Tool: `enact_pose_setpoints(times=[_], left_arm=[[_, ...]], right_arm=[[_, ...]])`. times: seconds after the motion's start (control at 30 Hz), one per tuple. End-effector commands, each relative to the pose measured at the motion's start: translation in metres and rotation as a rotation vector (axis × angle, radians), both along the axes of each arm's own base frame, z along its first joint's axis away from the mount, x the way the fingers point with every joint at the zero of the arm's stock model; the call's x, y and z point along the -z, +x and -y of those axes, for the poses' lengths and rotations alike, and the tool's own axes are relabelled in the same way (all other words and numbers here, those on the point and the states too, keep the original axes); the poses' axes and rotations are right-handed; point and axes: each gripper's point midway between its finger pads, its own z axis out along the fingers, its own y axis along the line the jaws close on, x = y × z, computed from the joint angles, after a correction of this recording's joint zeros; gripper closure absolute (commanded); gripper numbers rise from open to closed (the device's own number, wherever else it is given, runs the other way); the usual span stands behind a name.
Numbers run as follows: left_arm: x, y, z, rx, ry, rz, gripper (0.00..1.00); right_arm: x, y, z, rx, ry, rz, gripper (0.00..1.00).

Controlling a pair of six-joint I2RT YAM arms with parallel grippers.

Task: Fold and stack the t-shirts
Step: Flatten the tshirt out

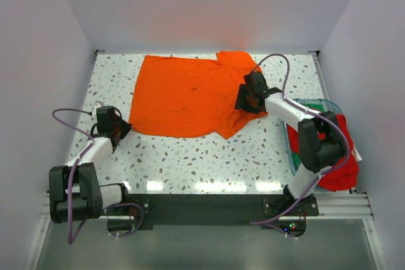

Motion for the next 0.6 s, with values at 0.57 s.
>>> enact_pose_setpoints(times=[0.57], left_arm=[[-0.014,0.013,-0.005,-0.020,0.007,0.058,1.00]], right_arm=[[0.013,-0.008,0.052,0.090,-0.145,0.037,0.60]])
